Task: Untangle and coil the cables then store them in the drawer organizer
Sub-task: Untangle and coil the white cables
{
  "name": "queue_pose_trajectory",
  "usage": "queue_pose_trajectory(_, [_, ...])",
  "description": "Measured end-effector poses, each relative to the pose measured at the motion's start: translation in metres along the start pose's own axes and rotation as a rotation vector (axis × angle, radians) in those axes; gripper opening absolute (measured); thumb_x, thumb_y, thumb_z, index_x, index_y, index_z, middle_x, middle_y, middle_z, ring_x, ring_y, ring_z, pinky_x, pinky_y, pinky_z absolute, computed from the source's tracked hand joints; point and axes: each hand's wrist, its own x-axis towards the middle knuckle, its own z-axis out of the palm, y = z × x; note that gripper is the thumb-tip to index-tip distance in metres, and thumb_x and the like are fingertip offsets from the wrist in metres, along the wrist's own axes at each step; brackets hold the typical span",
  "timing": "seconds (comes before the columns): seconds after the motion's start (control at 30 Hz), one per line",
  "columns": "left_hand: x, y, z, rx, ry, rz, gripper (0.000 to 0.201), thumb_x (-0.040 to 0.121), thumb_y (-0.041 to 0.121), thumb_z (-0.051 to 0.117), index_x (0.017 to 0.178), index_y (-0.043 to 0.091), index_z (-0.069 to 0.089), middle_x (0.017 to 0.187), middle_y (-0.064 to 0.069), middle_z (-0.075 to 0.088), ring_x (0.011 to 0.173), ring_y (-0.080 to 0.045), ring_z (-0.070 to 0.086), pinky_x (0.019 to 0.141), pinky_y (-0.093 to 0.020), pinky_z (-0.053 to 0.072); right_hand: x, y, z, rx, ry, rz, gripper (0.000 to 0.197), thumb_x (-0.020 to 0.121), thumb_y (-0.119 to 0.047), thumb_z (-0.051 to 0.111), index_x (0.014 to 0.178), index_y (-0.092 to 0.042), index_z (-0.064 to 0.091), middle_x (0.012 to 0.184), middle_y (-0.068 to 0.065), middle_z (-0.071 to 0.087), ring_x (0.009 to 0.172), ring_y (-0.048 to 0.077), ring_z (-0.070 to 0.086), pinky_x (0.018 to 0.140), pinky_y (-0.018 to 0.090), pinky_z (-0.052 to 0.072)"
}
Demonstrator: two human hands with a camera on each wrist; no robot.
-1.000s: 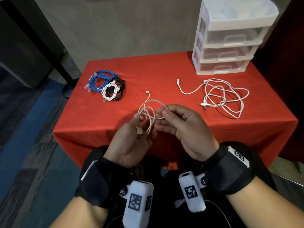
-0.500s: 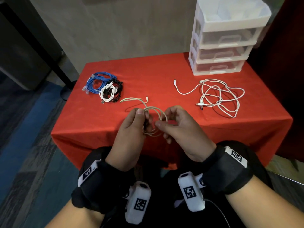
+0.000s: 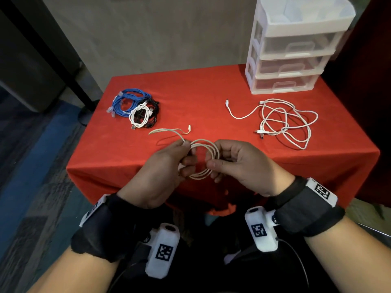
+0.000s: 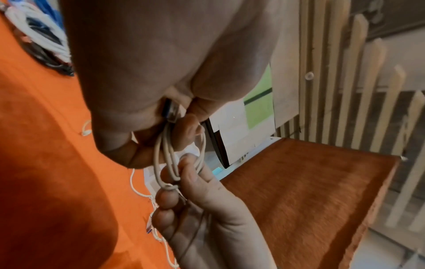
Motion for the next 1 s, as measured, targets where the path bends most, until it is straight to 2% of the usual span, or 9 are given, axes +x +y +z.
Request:
queue_pose_trajectory(0.23, [-0.002,0.007,0.001,0.036,0.011,0.096,0.027,0.108,0.019,0.038,0.085,0.012,0.051,0.063,0.006,0.042,0.054,-0.005,0.033,0.050,-0.015,0.028,0.008,-0.010,-0.001,-0.033,-0.041,0.001,0.005,0.096,0.004,0.062,0.100,0.001,0.065,0.078,0.008,0.065,0.070,0.012,0.066,0.067,0.026,0.058])
queue_pose_trajectory(0.3, [-0.003,0.004,0.001,0.090,0.038,0.124,0.026,0.108,0.017,0.040,0.086,0.011,0.052,0.068,0.005,0.045,0.056,-0.004,0.036,0.054,-0.017,0.030,0.008,-0.019,-0.005,-0.186,-0.006,-0.040,0.011,0.099,-0.006,0.062,0.108,-0.005,0.067,0.087,0.011,0.069,0.072,0.013,0.065,0.069,0.028,0.058])
queue_pose_trajectory(0.4, [-0.009,-0.002,0.001,0.275,-0.017,0.101,0.026,0.108,0.017,0.041,0.085,0.012,0.052,0.071,0.002,0.043,0.060,-0.006,0.038,0.060,-0.022,0.031,0.010,-0.041,-0.012,-0.453,0.061,-0.258,0.029,0.103,-0.004,0.055,0.127,-0.017,0.064,0.113,-0.008,0.069,0.083,0.010,0.066,0.080,0.024,0.052])
queue_pose_trajectory(0.5, [-0.011,-0.006,0.000,0.425,-0.071,0.079,0.027,0.108,0.022,0.044,0.090,0.008,0.058,0.073,0.004,0.049,0.069,-0.009,0.046,0.067,-0.026,0.038,0.019,-0.058,-0.008,-0.740,-0.194,-0.374,0.041,0.099,0.003,0.054,0.134,-0.017,0.063,0.133,-0.005,0.062,0.107,-0.002,0.061,0.097,0.015,0.042])
queue_pose_trajectory(0.57, [-0.011,-0.009,-0.005,0.493,-0.105,0.082,0.030,0.106,0.034,0.047,0.091,0.012,0.061,0.075,0.005,0.052,0.071,-0.008,0.049,0.071,-0.029,0.040,0.029,-0.061,-0.012,-0.934,-0.308,-0.377,0.028,0.100,-0.011,0.060,0.124,-0.020,0.070,0.124,-0.004,0.064,0.112,0.002,0.059,0.101,0.024,0.043])
queue_pose_trajectory(0.63, [-0.013,-0.009,-0.010,0.555,-0.136,0.107,0.032,0.101,0.043,0.047,0.086,0.019,0.061,0.076,0.006,0.053,0.070,-0.008,0.048,0.069,-0.028,0.039,0.035,-0.064,-0.020,-1.084,-0.318,-0.364,0.017,0.099,-0.031,0.064,0.111,-0.029,0.075,0.117,-0.006,0.060,0.107,0.011,0.058,0.098,0.031,0.044])
queue_pose_trajectory(0.73, [-0.016,-0.005,-0.014,0.559,-0.098,0.130,0.033,0.108,0.035,0.044,0.084,0.018,0.060,0.072,0.008,0.053,0.067,-0.006,0.047,0.067,-0.026,0.039,0.036,-0.067,-0.026,-1.184,-0.227,-0.437,0.017,0.096,-0.043,0.063,0.097,-0.033,0.076,0.126,-0.004,0.054,0.109,0.019,0.050,0.100,0.037,0.041])
queue_pose_trajectory(0.9, [-0.015,0.006,-0.015,0.476,-0.052,0.183,0.032,0.108,0.029,0.041,0.086,0.014,0.059,0.066,0.009,0.049,0.065,-0.012,0.042,0.063,-0.026,0.036,0.034,-0.066,-0.027,-1.113,0.041,-0.536,0.013,0.092,-0.039,0.070,0.088,-0.030,0.078,0.138,0.001,0.052,0.123,0.026,0.044,0.108,0.043,0.038])
queue_pose_trajectory(1.0, [-0.009,0.004,-0.013,0.460,-0.014,0.229,0.032,0.109,0.027,0.039,0.086,0.013,0.057,0.063,0.013,0.048,0.060,-0.006,0.040,0.058,-0.019,0.036,0.036,-0.064,-0.027,-1.075,0.160,-0.506,0.016,0.090,-0.045,0.069,0.086,-0.032,0.077,0.132,-0.011,0.057,0.125,0.025,0.043,0.103,0.055,0.039])
